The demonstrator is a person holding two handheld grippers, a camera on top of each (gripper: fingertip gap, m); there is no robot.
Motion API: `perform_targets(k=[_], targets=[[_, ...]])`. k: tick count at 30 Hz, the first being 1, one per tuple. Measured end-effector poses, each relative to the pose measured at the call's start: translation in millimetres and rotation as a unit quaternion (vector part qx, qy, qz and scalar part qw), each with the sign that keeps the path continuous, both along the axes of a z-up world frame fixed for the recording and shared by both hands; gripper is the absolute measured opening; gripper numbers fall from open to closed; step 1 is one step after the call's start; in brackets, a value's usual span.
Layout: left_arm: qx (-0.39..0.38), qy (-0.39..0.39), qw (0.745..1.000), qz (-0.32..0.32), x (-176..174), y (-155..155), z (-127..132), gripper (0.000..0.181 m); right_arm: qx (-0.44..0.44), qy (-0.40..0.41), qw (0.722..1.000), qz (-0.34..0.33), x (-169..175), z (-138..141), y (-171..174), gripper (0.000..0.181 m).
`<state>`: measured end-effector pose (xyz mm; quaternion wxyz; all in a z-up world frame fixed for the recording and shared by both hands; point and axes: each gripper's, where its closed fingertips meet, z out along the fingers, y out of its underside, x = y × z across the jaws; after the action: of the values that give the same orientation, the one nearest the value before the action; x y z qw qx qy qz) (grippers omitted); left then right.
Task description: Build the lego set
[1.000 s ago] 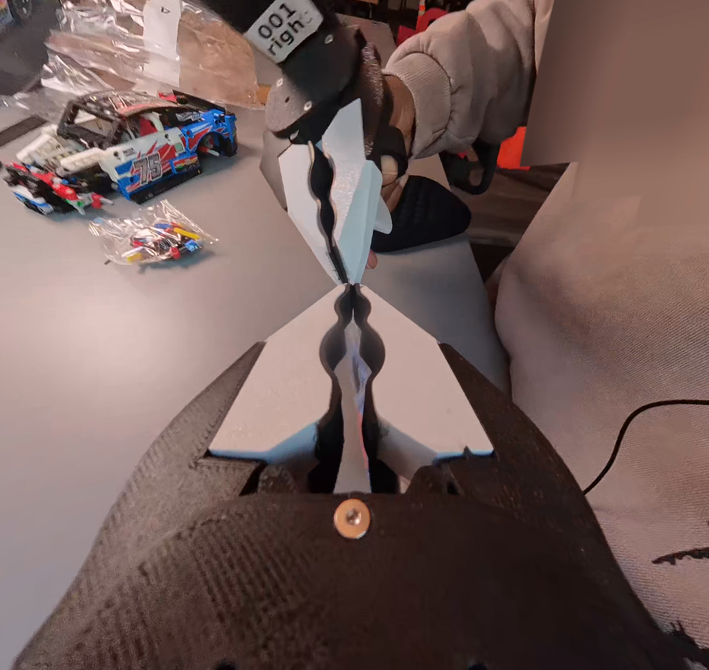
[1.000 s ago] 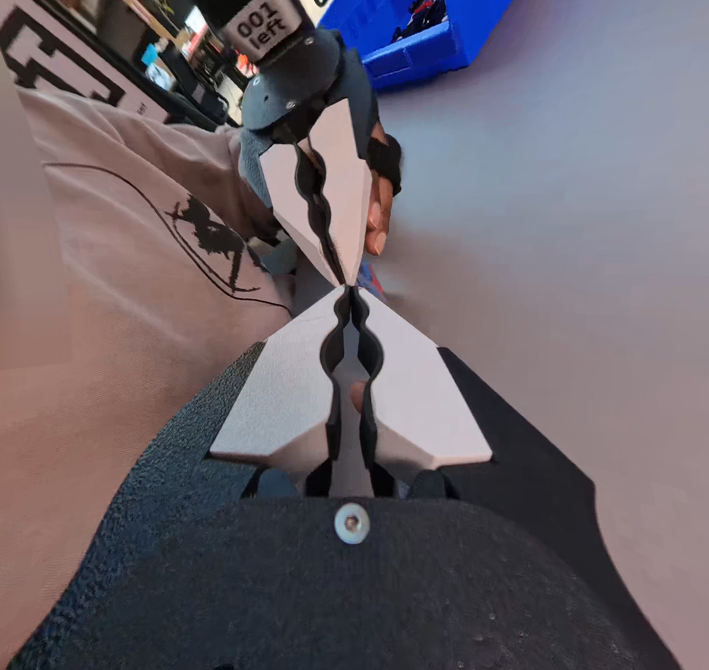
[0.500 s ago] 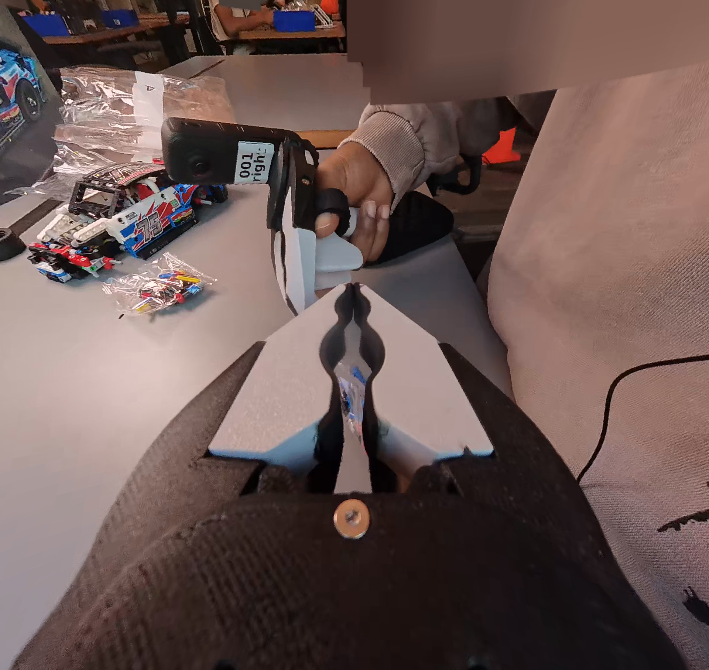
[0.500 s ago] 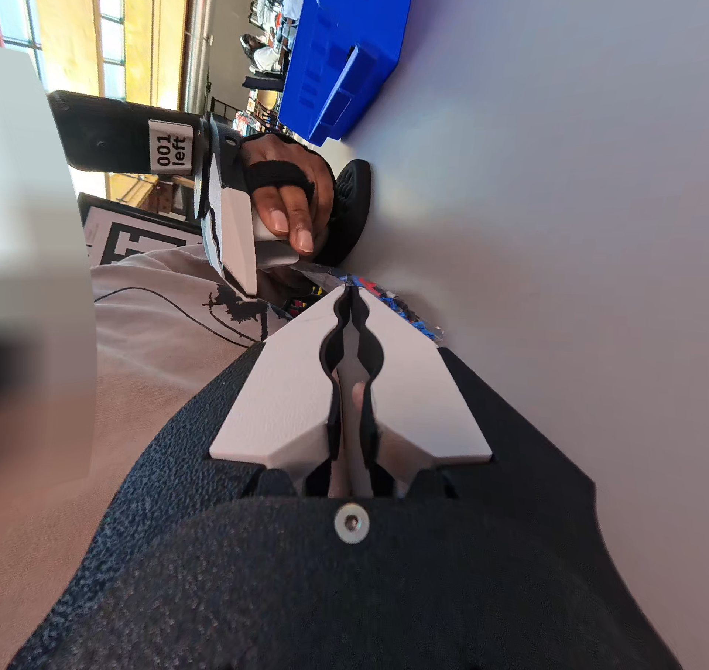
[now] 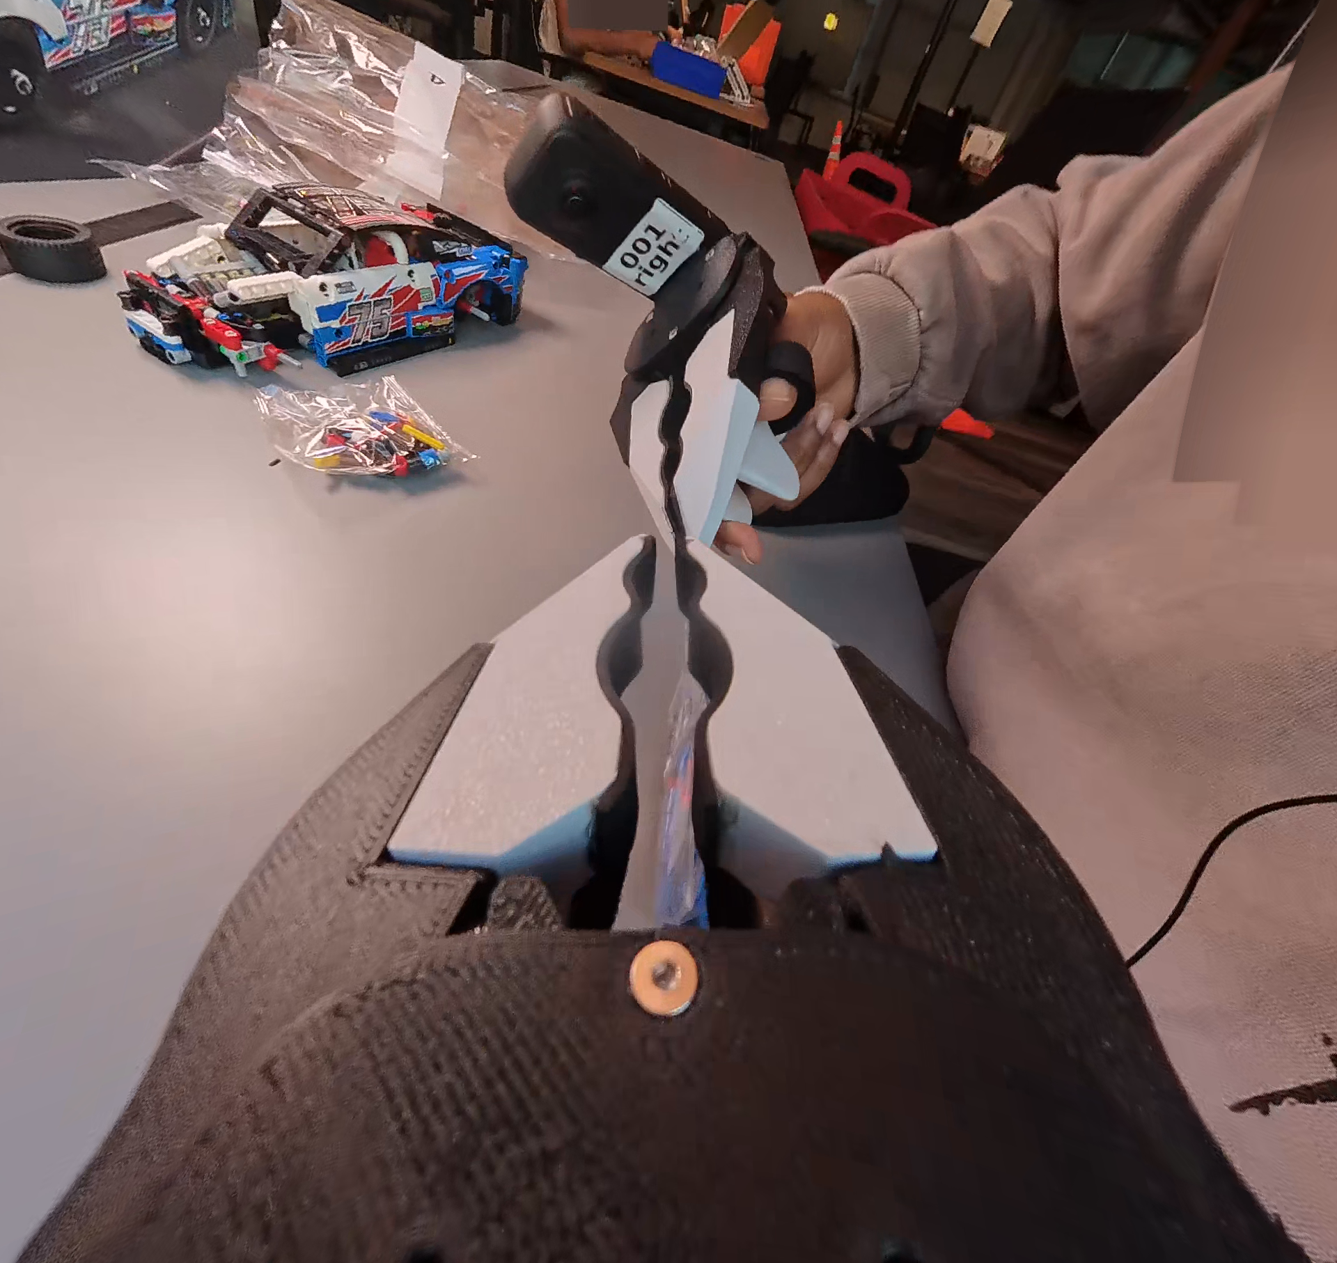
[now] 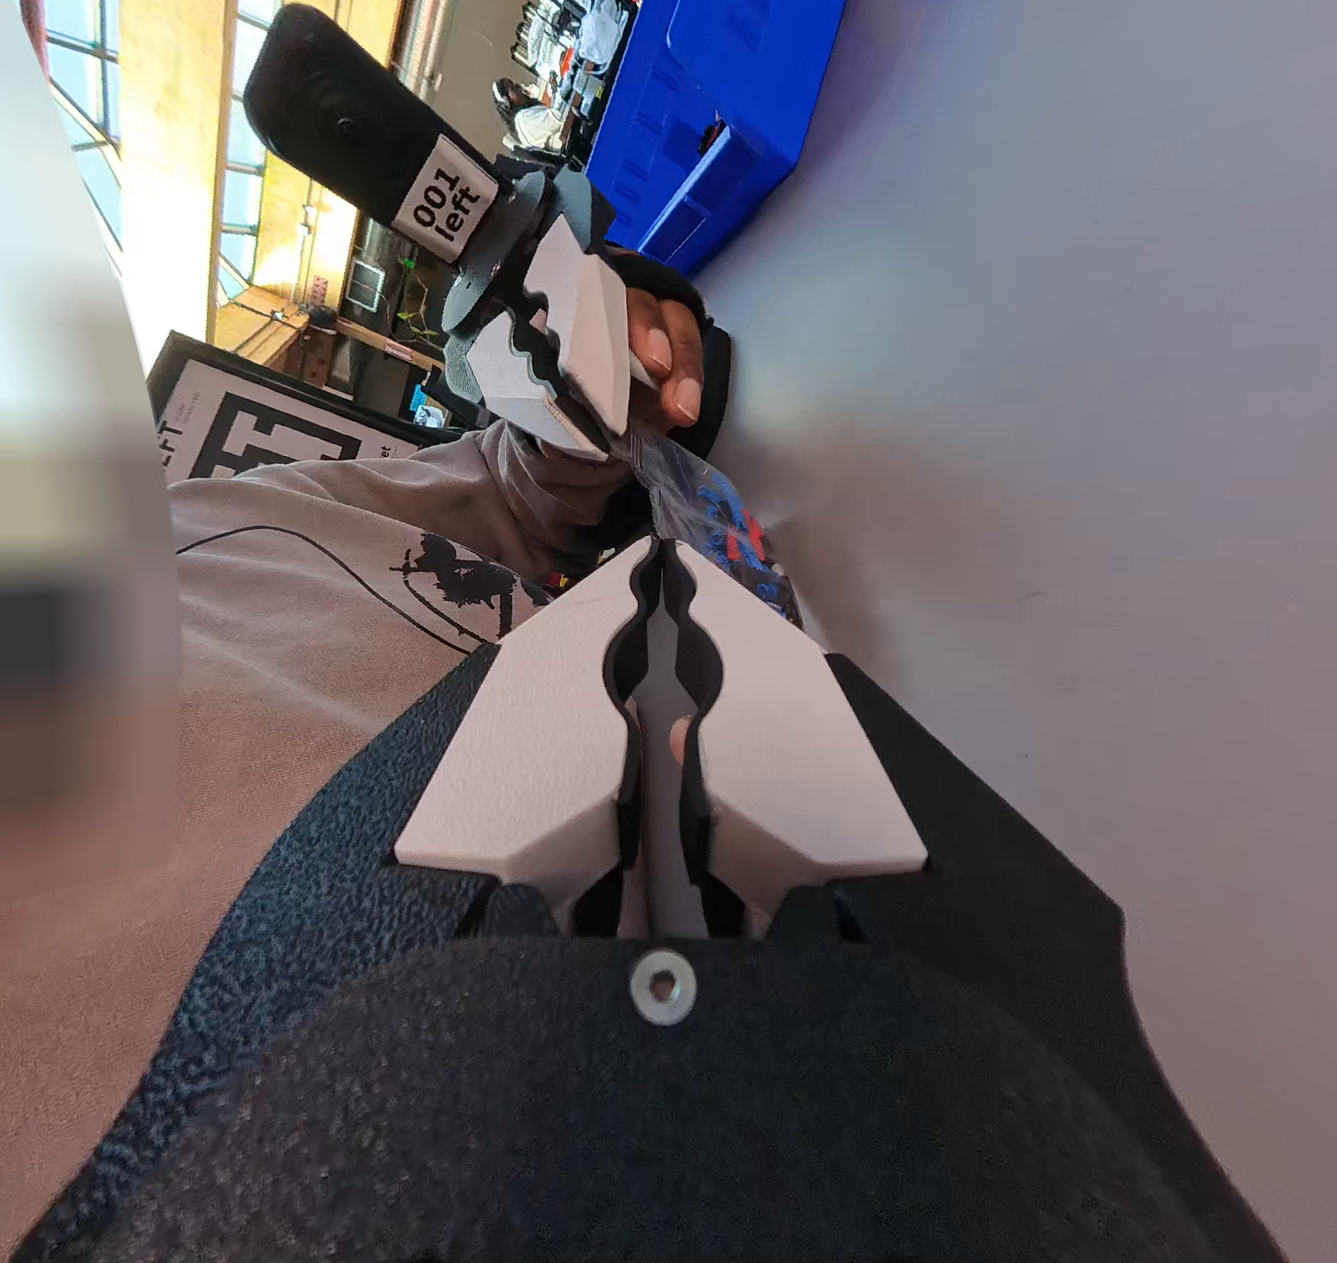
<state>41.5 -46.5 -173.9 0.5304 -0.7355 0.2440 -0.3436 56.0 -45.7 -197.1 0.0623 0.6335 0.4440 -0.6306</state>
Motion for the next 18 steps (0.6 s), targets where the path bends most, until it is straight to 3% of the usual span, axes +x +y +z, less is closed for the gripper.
perform_targets(k=[3,7,11,16,18], targets=[[-0.018,-0.062,0.998,0.003,-9,3,9,0.009,-0.001,0.001,1.0,-0.004,1,-1,2,0.0],[-0.046,-0.113,0.992,-0.025,-14,-3,17,0.042,-0.006,0.002,1.0,-0.009,2,-3,4,0.0],[-0.066,-0.096,0.992,-0.046,-9,-8,8,0.053,-0.011,0.003,1.0,-0.011,1,-3,6,0.0],[-0.08,0.002,0.995,-0.058,12,-7,-22,0.043,-0.023,0.011,1.0,-0.007,-3,1,4,0.0],[-0.096,0.015,0.993,-0.06,16,-4,-29,0.016,-0.026,0.019,0.999,-0.005,-5,4,2,0.0]])
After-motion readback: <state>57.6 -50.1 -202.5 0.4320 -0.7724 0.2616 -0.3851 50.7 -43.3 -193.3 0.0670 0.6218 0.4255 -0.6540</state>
